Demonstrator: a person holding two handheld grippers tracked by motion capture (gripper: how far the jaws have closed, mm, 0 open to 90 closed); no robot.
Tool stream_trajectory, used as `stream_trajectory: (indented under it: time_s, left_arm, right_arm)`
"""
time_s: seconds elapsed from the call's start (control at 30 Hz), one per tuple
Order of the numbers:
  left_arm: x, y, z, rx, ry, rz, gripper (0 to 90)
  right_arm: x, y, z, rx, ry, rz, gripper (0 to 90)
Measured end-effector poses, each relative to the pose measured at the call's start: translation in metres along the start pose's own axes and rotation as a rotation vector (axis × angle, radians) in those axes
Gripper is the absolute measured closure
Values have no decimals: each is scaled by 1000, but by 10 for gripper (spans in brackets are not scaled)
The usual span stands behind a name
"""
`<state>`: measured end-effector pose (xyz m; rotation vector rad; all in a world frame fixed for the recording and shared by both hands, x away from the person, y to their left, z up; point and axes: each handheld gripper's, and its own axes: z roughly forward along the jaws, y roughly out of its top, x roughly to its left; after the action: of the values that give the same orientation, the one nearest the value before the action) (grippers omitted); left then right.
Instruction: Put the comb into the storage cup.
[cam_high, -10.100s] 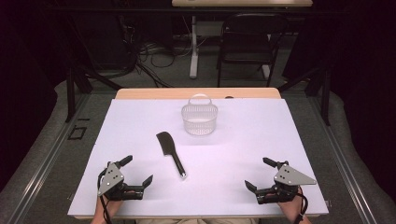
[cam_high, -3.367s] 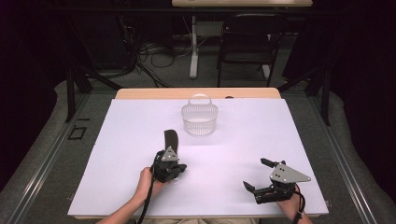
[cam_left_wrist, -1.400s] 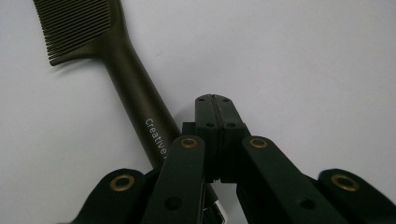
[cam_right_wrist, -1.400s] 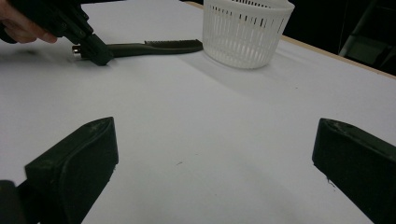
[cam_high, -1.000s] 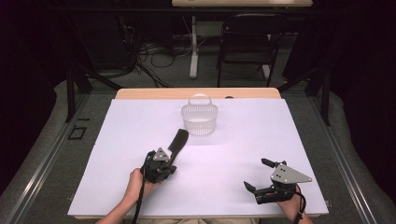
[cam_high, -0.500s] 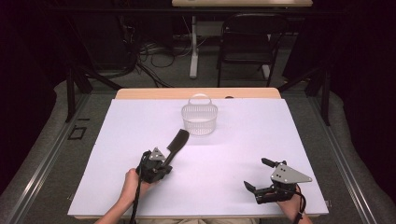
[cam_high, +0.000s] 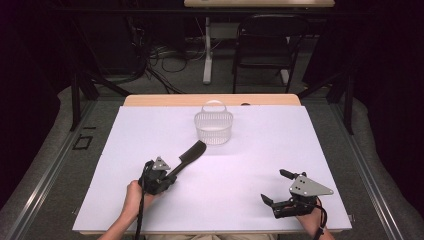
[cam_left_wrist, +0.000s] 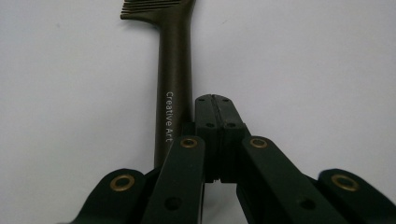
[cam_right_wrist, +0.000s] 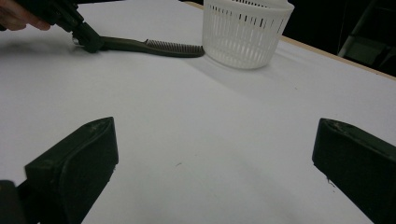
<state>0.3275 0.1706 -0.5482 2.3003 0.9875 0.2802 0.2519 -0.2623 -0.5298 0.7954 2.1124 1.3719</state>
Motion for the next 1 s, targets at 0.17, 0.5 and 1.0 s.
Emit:
stream_trajectory:
  time_s: [0.17,0.5,1.0]
  left_arm:
    - [2,0,-1,-1,9,-2,897]
    - [2,3,-11,-45,-27,4,717]
    - [9,24,-9,27,9,57,157]
  right_arm:
    - [0,0,0,1,2,1,0]
    - [0,0,1,8,9,2,0]
    - [-1,-2,3,18,14,3,0]
